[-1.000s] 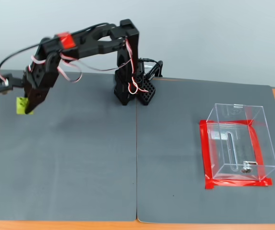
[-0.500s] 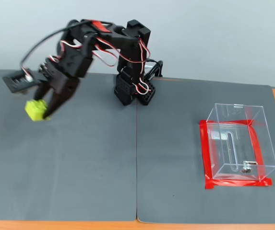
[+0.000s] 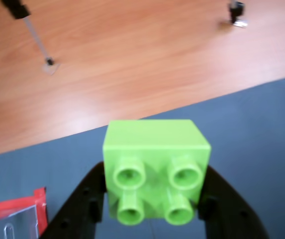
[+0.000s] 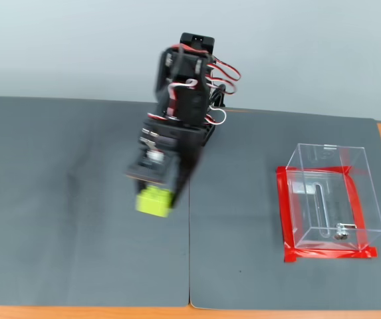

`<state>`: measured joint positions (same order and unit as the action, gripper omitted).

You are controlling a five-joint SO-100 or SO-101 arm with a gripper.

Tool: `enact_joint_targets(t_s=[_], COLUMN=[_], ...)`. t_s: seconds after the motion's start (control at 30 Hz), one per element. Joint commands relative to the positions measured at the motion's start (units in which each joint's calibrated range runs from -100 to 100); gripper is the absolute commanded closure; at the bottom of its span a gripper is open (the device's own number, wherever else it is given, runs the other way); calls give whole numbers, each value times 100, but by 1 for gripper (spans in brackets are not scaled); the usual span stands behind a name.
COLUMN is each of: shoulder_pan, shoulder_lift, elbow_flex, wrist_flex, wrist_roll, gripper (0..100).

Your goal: Pick the green lego block and place it into the transparent box

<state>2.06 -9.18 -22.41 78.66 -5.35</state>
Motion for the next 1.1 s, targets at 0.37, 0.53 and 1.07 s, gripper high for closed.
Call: enact_joint_targets(t_s=[0.37, 0.53, 1.07], shoulder_pan=[-3082, -3843, -5119], shoulder_lift=[-180, -172, 328], elbow_flex=[-188, -179, 291], wrist_flex=[16, -19, -314], wrist_roll=[-20, -25, -30], gripper=[96, 96, 96])
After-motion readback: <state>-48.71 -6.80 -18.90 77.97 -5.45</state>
